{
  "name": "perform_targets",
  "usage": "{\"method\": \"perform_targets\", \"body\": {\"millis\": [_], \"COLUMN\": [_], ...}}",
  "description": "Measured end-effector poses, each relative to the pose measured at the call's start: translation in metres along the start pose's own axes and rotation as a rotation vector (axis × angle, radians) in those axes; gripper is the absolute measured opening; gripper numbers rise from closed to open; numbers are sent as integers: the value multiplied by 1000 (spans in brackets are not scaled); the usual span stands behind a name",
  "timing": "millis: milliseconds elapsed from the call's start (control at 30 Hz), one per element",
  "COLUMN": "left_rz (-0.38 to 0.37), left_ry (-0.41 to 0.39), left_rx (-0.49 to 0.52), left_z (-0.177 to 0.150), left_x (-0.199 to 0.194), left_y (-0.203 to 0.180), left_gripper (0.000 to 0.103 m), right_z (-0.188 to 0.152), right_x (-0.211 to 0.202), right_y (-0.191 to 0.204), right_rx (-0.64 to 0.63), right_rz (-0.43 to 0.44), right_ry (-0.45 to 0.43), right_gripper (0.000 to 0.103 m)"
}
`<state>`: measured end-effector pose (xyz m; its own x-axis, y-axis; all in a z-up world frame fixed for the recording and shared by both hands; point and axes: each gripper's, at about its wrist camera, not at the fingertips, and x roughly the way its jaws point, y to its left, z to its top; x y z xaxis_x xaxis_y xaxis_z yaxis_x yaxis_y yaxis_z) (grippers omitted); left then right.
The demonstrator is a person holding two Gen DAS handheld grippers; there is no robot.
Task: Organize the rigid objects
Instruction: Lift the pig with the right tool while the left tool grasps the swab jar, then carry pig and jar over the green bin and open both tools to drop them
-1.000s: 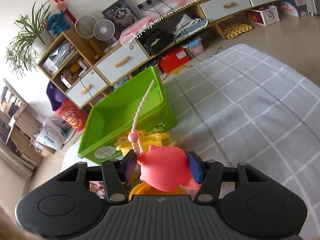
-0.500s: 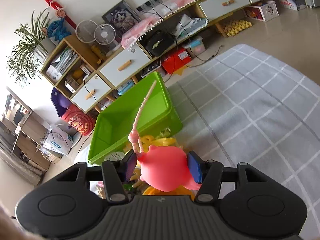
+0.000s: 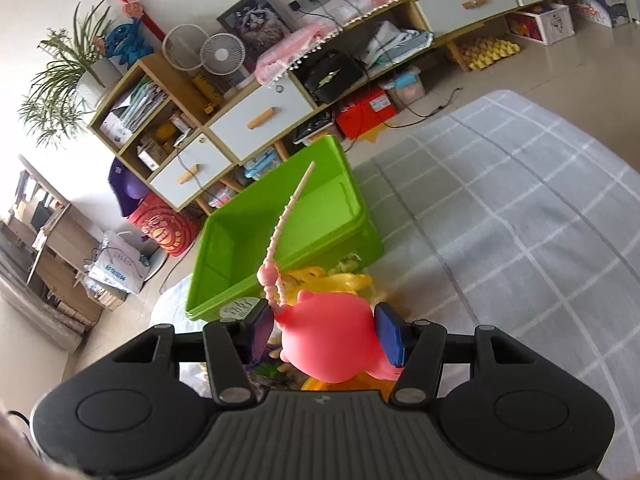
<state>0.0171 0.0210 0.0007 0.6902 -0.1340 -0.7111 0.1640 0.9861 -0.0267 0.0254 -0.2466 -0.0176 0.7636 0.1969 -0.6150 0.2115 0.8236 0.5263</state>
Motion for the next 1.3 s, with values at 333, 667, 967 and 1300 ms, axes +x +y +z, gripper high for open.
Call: {"method": "perform_targets", "body": {"millis": [333, 667, 967, 1300], "left_rz": [-57, -106, -47, -50], "left_ry": [-42, -66, -72, -105], "left_rx": [8, 19, 216, 219], "left_z": [61, 106, 105, 102], "left_x": [12, 74, 124, 141], "left_y": [-6, -20, -36, -35], "left_gripper": [72, 72, 71, 71], "right_z": [47, 78, 70, 67], "right_x": [19, 86, 141, 165], "right_y": [30, 44, 42, 44], "right_rx": [-11, 17, -57, -75], "right_rz": [64, 119, 108, 78], "right_ry": [-26, -7, 16, 61], "right_gripper": [41, 41, 41, 41]}}
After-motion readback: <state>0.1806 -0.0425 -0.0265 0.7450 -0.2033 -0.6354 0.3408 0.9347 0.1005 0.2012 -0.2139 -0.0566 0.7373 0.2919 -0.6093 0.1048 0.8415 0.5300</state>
